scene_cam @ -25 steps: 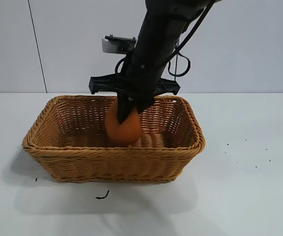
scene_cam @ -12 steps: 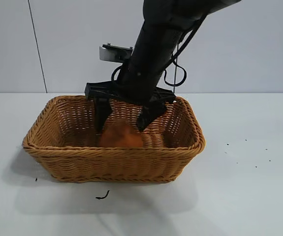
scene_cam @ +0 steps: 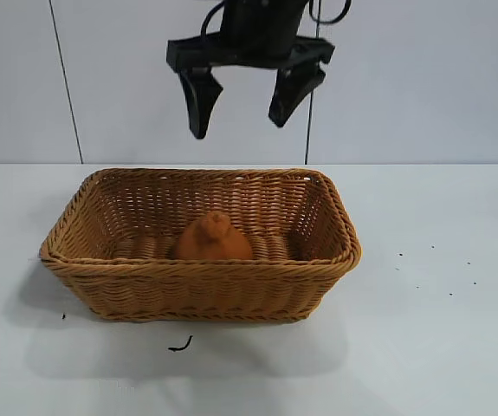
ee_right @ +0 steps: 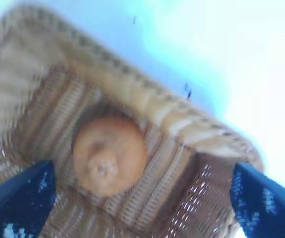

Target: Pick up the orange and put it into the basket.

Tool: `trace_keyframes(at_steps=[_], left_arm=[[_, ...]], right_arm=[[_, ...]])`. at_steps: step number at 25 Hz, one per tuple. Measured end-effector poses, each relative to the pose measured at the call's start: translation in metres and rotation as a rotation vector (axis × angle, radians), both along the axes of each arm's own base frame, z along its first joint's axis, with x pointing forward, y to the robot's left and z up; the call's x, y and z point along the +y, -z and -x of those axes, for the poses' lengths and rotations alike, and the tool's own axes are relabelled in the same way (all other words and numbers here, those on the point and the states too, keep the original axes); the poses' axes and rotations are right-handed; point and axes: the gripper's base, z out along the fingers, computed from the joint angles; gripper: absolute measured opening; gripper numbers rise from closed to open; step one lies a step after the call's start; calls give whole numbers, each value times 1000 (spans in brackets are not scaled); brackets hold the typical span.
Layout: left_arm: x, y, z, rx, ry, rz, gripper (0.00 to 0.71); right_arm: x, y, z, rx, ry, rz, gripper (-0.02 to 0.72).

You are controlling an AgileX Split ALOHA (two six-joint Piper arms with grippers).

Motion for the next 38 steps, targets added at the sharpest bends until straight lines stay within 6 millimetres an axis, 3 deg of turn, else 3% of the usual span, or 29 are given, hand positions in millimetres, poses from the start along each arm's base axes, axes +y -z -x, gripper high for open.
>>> trace_keyframes(at_steps=[4, 10, 15, 18, 22, 25, 29, 33, 38], left_arm=[[0, 0, 0, 0, 0, 0, 692], [0, 0, 0, 0, 0, 0, 692], [0, 0, 0, 0, 0, 0, 692], [0, 0, 0, 0, 0, 0, 692], [0, 0, 0, 0, 0, 0, 692], [0, 0, 0, 0, 0, -1, 692], [0, 0, 0, 0, 0, -1, 692], [0, 0, 0, 0, 0, -1, 692], [0, 0, 0, 0, 0, -1, 692]], right_arm=[[-37, 0, -19, -1, 87, 16, 689], [-126, 0, -49, -7, 283, 37, 692], [-189, 0, -60, -5, 418, 41, 694], [-205, 0, -61, 3, 455, 15, 696], [-203, 2, -60, 15, 453, -6, 696], [-197, 3, -51, 47, 429, -9, 696], [-197, -3, -23, 88, 414, -3, 696], [-200, -15, 20, 120, 389, 11, 696], [-203, -28, 90, 149, 375, -6, 696]])
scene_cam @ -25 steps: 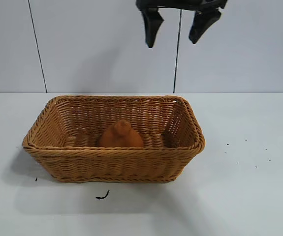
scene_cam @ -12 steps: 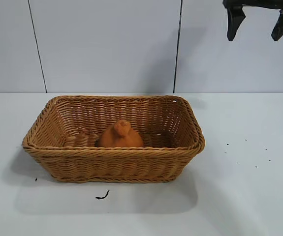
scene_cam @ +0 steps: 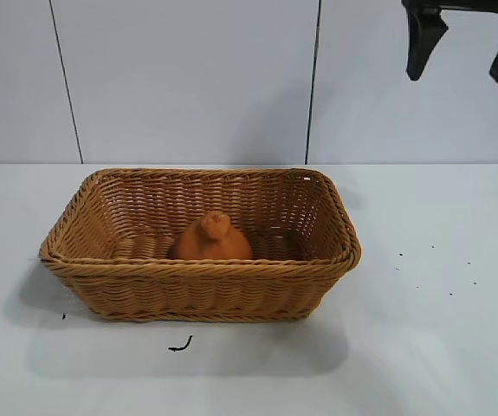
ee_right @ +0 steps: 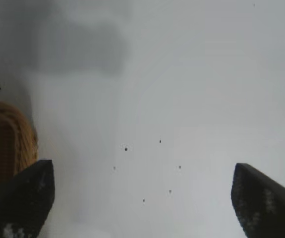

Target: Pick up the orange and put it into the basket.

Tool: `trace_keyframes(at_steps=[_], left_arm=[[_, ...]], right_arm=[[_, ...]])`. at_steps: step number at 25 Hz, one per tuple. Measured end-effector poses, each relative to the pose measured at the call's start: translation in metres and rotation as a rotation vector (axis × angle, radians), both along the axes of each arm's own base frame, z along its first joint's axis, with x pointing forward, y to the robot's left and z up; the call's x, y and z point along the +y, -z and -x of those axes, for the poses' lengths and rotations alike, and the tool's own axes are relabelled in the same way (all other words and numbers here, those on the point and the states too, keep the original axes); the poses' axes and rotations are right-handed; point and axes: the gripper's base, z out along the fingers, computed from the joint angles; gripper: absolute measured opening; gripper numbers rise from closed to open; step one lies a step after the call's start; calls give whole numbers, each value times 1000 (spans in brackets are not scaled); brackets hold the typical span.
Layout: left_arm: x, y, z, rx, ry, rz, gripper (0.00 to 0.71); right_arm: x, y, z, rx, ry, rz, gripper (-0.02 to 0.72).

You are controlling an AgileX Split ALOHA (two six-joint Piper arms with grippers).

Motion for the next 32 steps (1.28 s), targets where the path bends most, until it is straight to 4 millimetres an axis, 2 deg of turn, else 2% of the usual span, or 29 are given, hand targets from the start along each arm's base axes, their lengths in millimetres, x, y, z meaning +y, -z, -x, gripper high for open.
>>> trace_keyframes(at_steps=[7, 8, 9, 10, 17, 18, 24, 32], left_arm=[[0, 0, 0, 0, 0, 0, 692], [0, 0, 0, 0, 0, 0, 692], [0, 0, 0, 0, 0, 0, 692], [0, 0, 0, 0, 0, 0, 692], [0, 0, 0, 0, 0, 0, 692], [0, 0, 0, 0, 0, 0, 692], [0, 0, 0, 0, 0, 0, 692], [0, 0, 0, 0, 0, 0, 692]], right_arm=[[-8, 8, 108, 14, -47, 9, 696], [-10, 14, 121, 24, -49, 10, 696], [-10, 14, 121, 24, -49, 10, 696], [-12, 24, 150, 19, -50, 10, 696], [-19, 64, 230, -138, -44, 0, 696], [-20, 65, 240, -173, -44, -2, 696], [-23, 55, 276, -486, -39, -22, 696], [-25, 49, 305, -691, -36, -35, 696]])
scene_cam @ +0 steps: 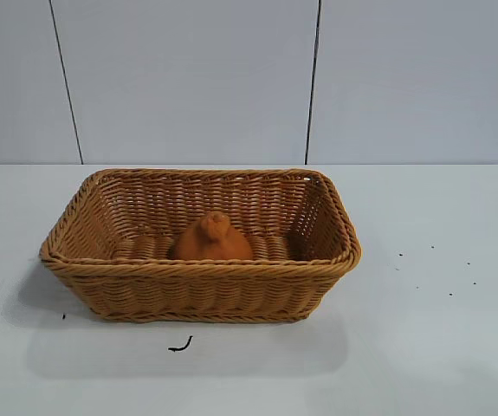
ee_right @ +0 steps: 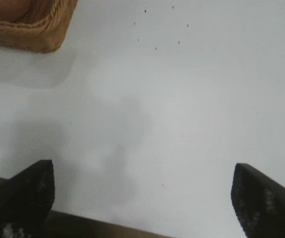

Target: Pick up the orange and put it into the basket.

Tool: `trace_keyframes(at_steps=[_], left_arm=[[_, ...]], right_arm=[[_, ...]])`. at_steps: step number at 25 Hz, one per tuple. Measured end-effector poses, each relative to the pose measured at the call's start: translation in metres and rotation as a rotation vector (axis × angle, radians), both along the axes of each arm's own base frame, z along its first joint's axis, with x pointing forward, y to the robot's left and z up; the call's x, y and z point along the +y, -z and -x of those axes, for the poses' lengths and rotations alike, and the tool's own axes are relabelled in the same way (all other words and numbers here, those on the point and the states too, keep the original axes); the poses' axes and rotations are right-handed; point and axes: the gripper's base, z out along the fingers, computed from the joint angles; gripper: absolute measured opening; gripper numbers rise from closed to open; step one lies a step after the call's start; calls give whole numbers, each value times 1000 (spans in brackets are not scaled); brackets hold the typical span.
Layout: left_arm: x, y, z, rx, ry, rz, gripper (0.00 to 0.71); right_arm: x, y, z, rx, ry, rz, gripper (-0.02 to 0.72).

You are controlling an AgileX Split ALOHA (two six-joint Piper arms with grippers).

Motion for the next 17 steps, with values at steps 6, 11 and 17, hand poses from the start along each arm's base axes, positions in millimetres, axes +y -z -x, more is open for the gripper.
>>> trace_keyframes(at_steps=[6, 11, 17], left_arm=[[0, 0, 0, 0, 0, 0, 692], [0, 0, 0, 0, 0, 0, 692], [0, 0, 0, 0, 0, 0, 692]], right_arm=[[-2, -1, 20, -127, 0, -11, 696], [-2, -1, 22, -142, 0, -11, 696], [-2, -1, 22, -142, 0, -11, 696]])
